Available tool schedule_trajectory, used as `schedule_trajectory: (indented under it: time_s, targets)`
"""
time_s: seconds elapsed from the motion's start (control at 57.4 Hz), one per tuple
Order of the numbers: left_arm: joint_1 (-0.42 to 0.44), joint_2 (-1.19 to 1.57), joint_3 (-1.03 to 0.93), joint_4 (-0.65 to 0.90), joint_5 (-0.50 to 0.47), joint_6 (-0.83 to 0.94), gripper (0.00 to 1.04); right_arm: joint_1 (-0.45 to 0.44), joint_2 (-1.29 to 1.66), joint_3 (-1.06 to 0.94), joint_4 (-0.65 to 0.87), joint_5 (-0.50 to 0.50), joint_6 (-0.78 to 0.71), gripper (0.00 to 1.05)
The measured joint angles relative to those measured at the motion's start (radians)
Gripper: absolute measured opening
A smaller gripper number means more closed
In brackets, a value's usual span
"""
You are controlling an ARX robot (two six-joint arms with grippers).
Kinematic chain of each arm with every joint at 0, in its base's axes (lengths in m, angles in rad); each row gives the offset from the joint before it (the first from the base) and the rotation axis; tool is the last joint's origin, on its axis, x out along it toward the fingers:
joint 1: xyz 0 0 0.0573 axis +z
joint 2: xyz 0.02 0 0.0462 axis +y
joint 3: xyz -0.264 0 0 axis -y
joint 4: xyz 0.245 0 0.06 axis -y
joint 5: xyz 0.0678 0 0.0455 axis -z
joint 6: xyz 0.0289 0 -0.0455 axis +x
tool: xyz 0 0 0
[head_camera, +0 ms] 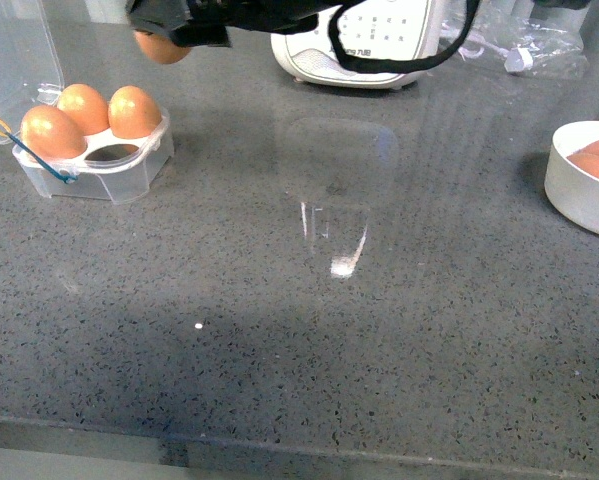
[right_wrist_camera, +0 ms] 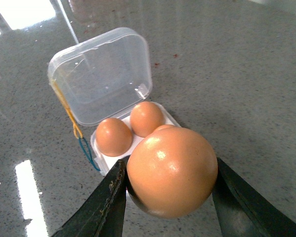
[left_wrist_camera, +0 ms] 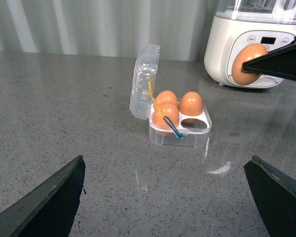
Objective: Put egg into box
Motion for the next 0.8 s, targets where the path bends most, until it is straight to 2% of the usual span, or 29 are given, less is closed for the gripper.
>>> schedule_trajectory:
  time_s: [0.279, 0.801]
  targets:
    - [0.000, 0.000, 0.000, 0.000, 0.000, 0.000, 0.98, 0.069, 0.084, 0.078, -0.049, 0.008, -0.018, 0.42]
    - [0.000, 0.000, 0.000, 0.000, 0.000, 0.000, 0.98, 0.080, 0.164, 0.169, -0.122, 0.038, -0.052, 0.42]
